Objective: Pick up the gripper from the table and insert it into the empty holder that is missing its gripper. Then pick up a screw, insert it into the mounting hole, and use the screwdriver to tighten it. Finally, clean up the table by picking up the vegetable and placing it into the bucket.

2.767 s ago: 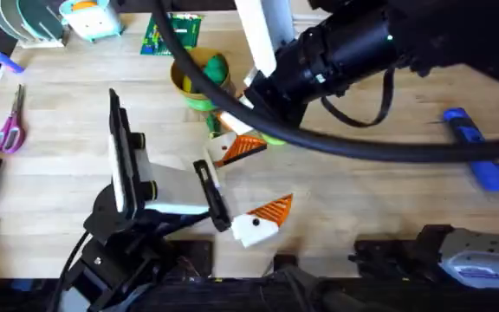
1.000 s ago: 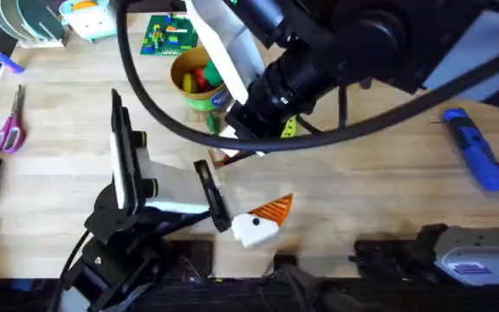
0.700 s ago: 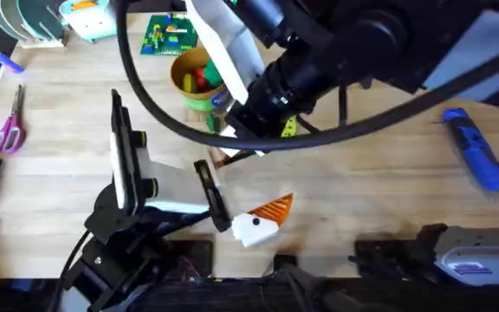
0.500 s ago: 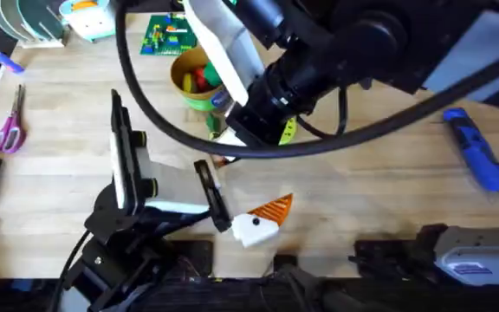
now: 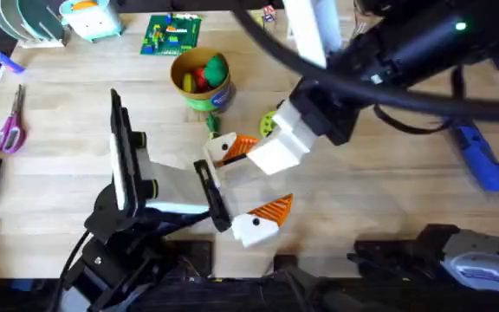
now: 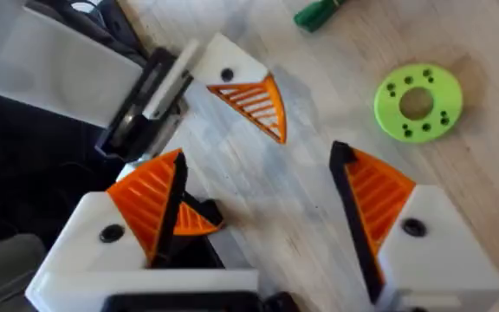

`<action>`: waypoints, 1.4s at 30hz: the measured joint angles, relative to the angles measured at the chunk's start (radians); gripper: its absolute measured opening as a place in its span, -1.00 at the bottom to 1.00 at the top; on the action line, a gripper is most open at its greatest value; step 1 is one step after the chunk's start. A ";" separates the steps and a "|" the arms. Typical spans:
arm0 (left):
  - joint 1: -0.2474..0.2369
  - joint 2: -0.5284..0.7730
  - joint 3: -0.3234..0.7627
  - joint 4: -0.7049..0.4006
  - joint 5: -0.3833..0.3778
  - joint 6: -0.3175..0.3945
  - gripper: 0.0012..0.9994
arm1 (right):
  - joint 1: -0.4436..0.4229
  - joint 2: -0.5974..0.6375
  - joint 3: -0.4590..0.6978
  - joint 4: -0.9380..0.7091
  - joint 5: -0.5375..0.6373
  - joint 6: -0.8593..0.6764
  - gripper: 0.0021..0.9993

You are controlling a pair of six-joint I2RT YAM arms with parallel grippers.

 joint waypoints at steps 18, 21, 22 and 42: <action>0.000 0.000 0.000 0.000 -0.002 0.012 0.28 | -0.103 -0.312 0.000 -0.237 0.000 -0.065 0.97; 0.000 0.000 0.000 0.000 -0.003 0.012 -0.64 | -0.103 -0.321 0.000 -0.263 0.000 -0.067 0.97; 0.000 0.000 0.000 0.001 -0.004 0.018 -0.92 | -0.103 -0.322 0.000 -0.272 0.000 -0.068 0.97; 0.000 0.000 0.000 0.030 -0.039 0.019 -0.99 | -0.622 -0.245 0.000 -0.344 0.270 -0.003 0.97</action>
